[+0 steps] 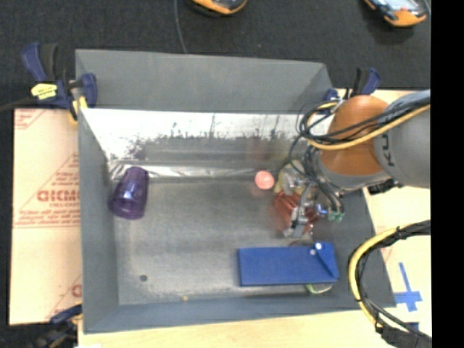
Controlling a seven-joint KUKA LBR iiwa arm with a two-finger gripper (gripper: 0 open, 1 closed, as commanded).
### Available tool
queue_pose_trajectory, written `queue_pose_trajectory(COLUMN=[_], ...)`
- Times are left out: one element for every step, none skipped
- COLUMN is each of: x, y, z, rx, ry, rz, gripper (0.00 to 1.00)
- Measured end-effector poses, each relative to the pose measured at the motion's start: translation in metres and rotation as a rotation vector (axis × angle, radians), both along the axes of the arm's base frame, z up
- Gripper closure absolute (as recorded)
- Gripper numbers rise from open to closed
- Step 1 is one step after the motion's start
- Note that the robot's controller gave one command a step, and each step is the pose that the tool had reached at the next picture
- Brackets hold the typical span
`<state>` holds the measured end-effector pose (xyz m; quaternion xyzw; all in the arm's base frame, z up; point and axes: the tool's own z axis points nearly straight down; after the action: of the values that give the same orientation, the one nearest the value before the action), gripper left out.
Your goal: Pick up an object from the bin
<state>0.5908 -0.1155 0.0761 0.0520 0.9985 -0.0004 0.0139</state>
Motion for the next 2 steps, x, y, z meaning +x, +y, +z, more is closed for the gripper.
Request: queue_pose_trajectory(x=[-0.0074, -0.0043], y=[-0.0112, -0.0163], z=[0.0027, 0.0007], rx=[0.013, 0.022], ry=[-0.015, -0.026], rz=[-0.083, -0.127], gripper=[0.00, 1.00])
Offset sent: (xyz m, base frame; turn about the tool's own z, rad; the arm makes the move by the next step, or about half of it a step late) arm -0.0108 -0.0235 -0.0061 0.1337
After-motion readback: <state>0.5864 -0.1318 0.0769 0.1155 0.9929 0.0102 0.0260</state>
